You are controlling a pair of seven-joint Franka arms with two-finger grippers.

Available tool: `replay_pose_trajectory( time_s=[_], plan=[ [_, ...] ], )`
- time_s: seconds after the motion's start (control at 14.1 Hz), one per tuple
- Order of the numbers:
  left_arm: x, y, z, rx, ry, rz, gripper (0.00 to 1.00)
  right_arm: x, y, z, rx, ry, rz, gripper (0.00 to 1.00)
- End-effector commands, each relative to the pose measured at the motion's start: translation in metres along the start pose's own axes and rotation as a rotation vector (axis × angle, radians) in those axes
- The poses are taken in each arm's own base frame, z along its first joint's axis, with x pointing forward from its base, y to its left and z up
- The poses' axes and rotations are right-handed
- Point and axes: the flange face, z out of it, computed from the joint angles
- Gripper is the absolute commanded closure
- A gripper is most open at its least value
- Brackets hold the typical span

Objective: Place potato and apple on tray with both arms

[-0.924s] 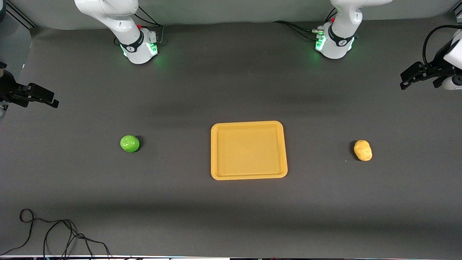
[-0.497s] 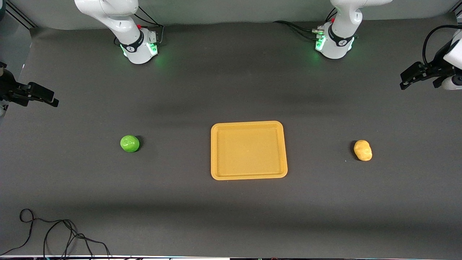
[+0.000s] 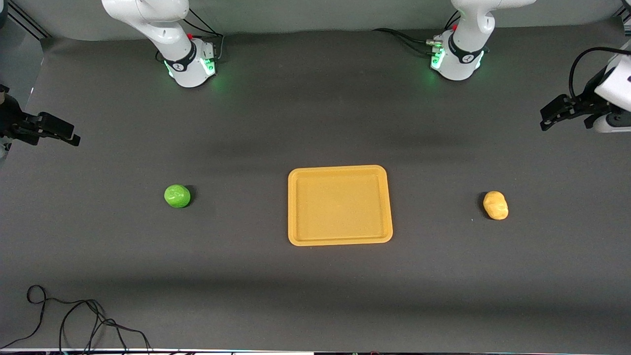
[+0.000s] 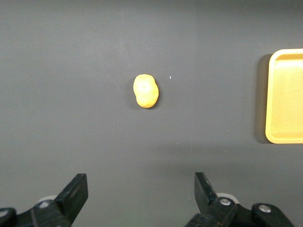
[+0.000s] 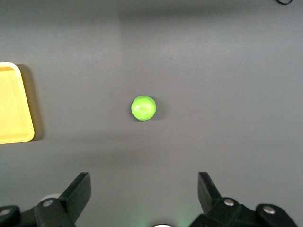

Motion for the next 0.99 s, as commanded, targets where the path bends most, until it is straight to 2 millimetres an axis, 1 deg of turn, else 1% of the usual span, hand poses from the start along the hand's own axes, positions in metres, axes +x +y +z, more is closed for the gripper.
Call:
replay_pose_trajectory(
  time_s=[0.0, 0.07, 0.14, 0.28, 0.43, 0.57, 0.64, 0.71, 0.85, 0.92],
  plan=[
    [0.003, 0.001, 0.028, -0.002, -0.018, -0.006, 0.00, -0.001, -0.004, -0.001, -0.013, -0.004, -0.025, 0.00],
    [0.008, -0.002, 0.037, -0.002, -0.029, -0.011, 0.00, -0.002, -0.012, 0.001, -0.012, -0.007, -0.039, 0.00],
    [0.014, -0.003, 0.047, -0.003, -0.027, -0.012, 0.00, 0.000, -0.013, 0.005, -0.013, -0.015, -0.042, 0.00],
    [0.025, -0.002, 0.075, -0.004, -0.024, -0.011, 0.00, 0.005, -0.012, 0.018, -0.020, -0.009, -0.059, 0.00],
    [0.034, -0.004, 0.099, -0.005, -0.036, -0.016, 0.00, 0.010, -0.013, 0.042, -0.027, 0.017, -0.076, 0.00],
    [0.049, -0.004, 0.132, -0.006, -0.037, -0.015, 0.00, 0.016, -0.013, 0.060, -0.027, 0.005, -0.078, 0.00],
    [0.054, -0.004, 0.148, -0.007, -0.035, -0.016, 0.00, 0.020, -0.013, 0.073, -0.029, 0.001, -0.082, 0.00],
    [0.058, -0.004, 0.164, -0.007, -0.029, -0.016, 0.00, 0.025, -0.013, 0.094, -0.027, -0.023, -0.106, 0.00],
    [0.060, -0.004, 0.196, -0.009, -0.009, -0.016, 0.00, 0.033, -0.015, 0.121, -0.026, -0.032, -0.109, 0.00],
    [0.059, -0.010, 0.214, -0.009, 0.002, -0.028, 0.00, 0.033, -0.015, 0.133, -0.026, -0.024, -0.111, 0.00]
  ],
)
